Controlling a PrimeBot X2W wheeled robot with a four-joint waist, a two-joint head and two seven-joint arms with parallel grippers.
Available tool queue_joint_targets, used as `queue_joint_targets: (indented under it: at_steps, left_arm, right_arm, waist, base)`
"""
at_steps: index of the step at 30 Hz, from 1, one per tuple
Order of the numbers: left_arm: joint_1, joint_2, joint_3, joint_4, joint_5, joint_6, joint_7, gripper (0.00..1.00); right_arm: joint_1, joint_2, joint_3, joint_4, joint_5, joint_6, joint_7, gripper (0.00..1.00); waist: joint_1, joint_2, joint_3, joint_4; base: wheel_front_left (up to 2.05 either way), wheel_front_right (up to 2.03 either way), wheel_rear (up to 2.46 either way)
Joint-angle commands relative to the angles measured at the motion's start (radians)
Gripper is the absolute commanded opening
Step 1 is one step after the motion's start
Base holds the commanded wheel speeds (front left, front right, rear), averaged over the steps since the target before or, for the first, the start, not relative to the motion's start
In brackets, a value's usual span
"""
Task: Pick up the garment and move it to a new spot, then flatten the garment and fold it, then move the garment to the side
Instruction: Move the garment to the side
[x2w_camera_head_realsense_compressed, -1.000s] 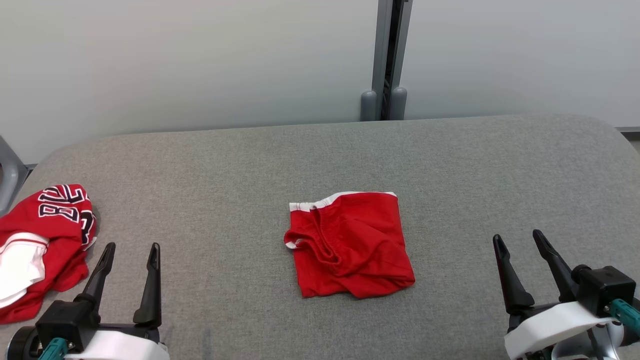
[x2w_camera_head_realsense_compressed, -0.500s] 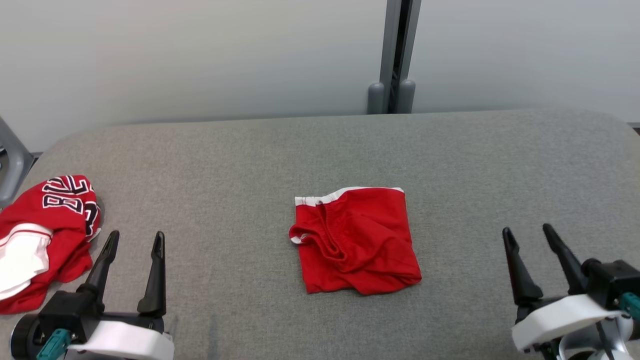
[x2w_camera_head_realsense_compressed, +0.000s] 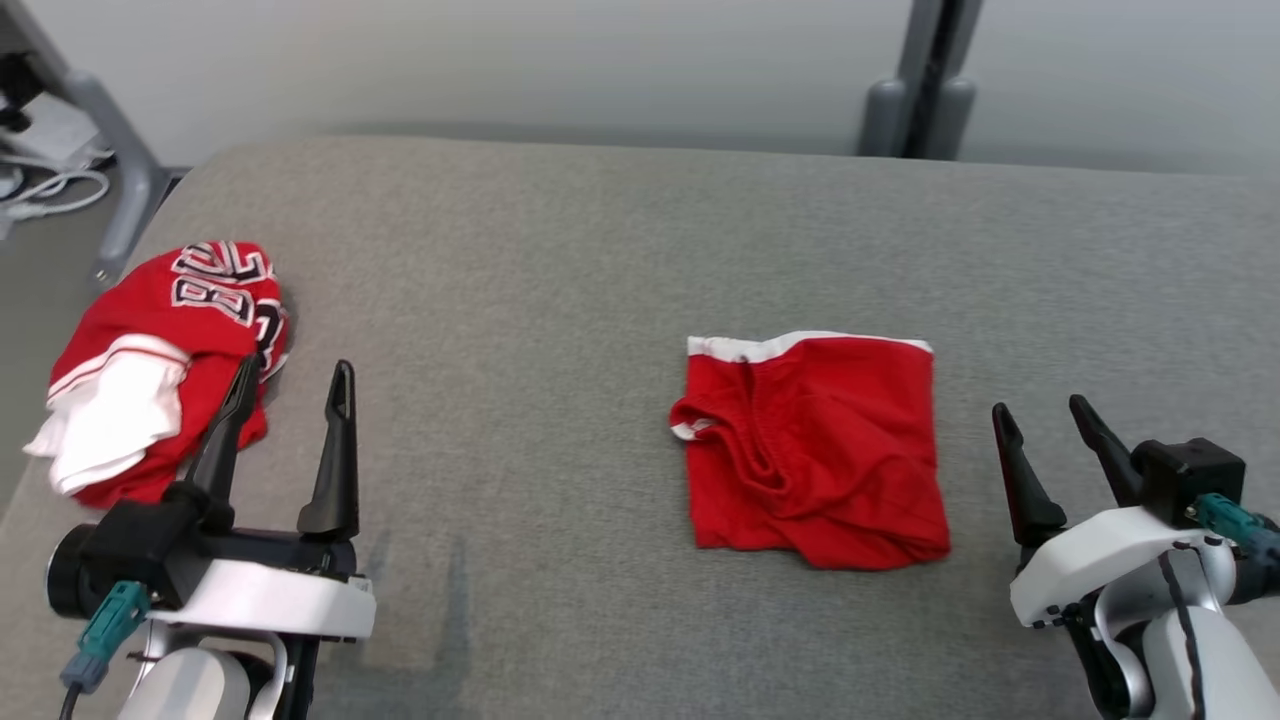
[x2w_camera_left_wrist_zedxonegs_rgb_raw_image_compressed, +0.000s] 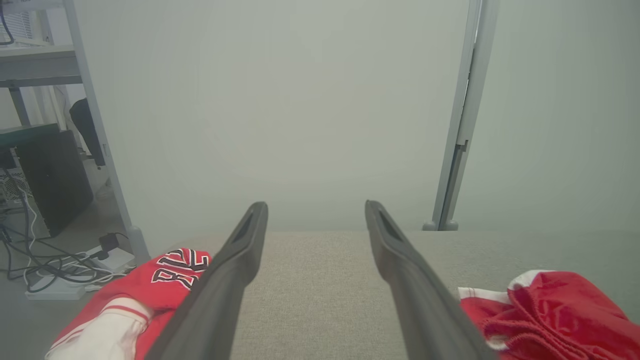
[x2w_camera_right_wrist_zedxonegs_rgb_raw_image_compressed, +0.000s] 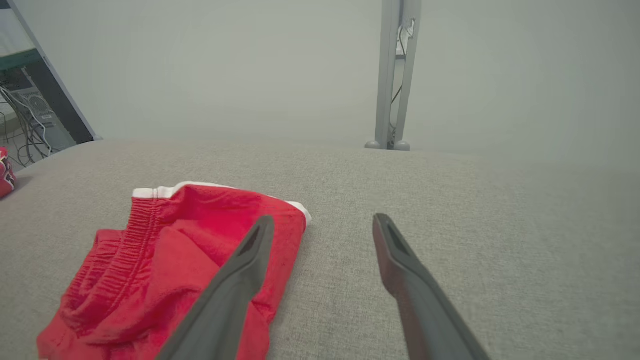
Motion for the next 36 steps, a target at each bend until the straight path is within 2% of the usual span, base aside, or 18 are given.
queue_joint_targets:
  at_steps: [1,12,21,22,24,25,31,36]
  left_arm:
    - [-0.032,-0.006,0.002,0.01,0.009,-0.014,-0.009,1.0]
    - [-0.067,-0.043,0.016,0.04,0.037,-0.052,-0.017,1.0]
    - [-0.077,-0.061,0.04,0.055,0.058,-0.075,-0.016,1.0]
    - [-0.078,-0.064,0.043,0.058,0.062,-0.081,-0.016,1.0]
    - [-0.08,-0.069,0.048,0.064,0.066,-0.087,-0.016,1.0]
    - [-0.082,-0.072,0.051,0.067,0.069,-0.09,-0.016,1.0]
    - [-0.084,-0.08,0.072,0.074,0.084,-0.109,-0.016,1.0]
    - [-0.083,-0.081,0.089,0.061,0.096,-0.122,-0.016,1.0]
  right_arm:
    - [-0.025,-0.008,0.011,0.05,0.013,0.0,-0.017,1.0]
    - [-0.115,0.004,0.097,0.346,0.079,0.0,-0.07,1.0]
    - [-0.123,0.021,0.171,0.442,0.13,0.0,-0.091,1.0]
    - [-0.126,0.022,0.178,0.448,0.137,0.0,-0.095,0.66]
    - [-0.133,0.023,0.192,0.46,0.145,0.0,-0.098,0.08]
    - [-0.14,0.022,0.199,0.463,0.149,0.0,-0.101,0.0]
    - [-0.176,-0.007,0.248,0.446,0.156,-0.001,-0.123,0.0]
    - [-0.192,-0.036,0.304,0.408,0.152,0.0,-0.133,0.0]
  waist:
    - [0.0,-0.0001,0.034,0.049]
    - [0.0,-0.0001,0.059,0.102]
    - [0.0,-0.0001,0.061,0.093]
    - [0.0,-0.0001,0.062,0.091]
    - [0.0,-0.0001,0.062,0.085]
    - [0.0,-0.0001,0.062,0.082]
    - [0.0,-0.0001,0.062,0.048]
    - [0.0,-0.0001,0.071,-0.018]
  base:
    - [0.0,0.0,0.0]
    - [0.0,0.0,0.0]
    - [0.0,0.0,0.0]
    - [0.0,0.0,0.0]
    - [0.0,0.0,0.0]
    - [0.0,0.0,0.0]
    - [0.0,0.0,0.0]
    - [0.0,0.0,0.0]
